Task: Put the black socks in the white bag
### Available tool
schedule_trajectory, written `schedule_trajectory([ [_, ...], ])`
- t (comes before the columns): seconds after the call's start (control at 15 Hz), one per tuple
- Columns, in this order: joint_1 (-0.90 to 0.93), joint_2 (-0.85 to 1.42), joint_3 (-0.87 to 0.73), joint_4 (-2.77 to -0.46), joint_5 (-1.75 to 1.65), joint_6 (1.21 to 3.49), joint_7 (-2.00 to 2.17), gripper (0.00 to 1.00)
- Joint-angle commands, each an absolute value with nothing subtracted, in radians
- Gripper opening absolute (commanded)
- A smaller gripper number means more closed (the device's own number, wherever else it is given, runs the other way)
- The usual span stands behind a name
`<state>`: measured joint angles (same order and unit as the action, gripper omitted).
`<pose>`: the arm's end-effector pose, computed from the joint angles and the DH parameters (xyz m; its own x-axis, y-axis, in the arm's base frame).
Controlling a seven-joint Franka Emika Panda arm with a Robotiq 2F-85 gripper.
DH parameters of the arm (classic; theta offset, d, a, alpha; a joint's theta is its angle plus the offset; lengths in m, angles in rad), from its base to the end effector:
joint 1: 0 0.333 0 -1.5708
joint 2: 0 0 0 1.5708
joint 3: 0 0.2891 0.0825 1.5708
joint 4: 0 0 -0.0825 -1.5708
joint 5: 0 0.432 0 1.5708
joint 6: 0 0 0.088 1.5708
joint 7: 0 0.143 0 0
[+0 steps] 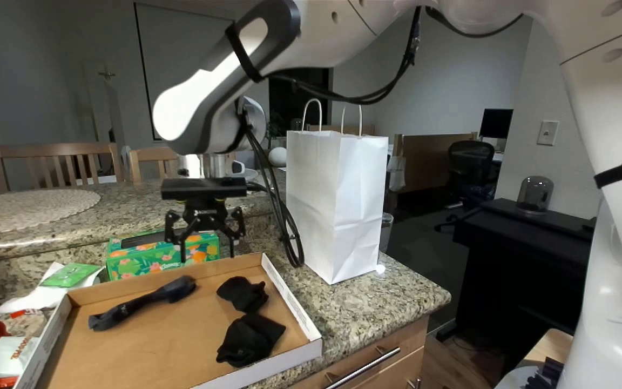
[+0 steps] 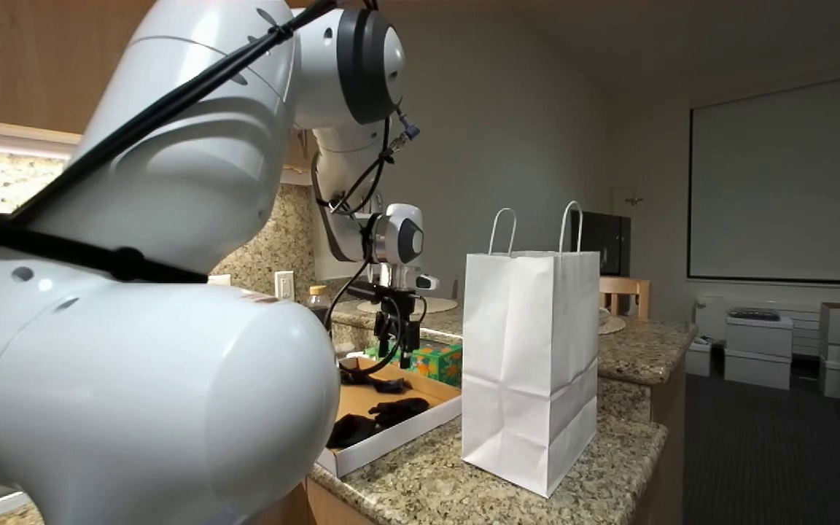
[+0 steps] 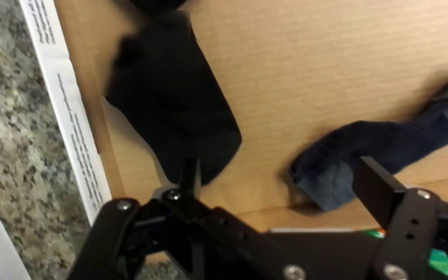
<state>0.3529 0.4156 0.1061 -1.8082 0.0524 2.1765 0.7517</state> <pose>0.5969 0.2975 0.2219 0.9420 -0.3228 -0.0920 -0.3266 -0.9447 -0.0295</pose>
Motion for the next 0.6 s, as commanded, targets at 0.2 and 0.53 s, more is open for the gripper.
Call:
schedule_trajectory([
  [0.2, 0.287, 0.378, 0.119, -2.002, 0.192, 2.229, 0.755, 1.00],
  [0.53, 0.295, 0.398, 0.115, -2.060, 0.211, 2.252, 0.779, 0.74],
])
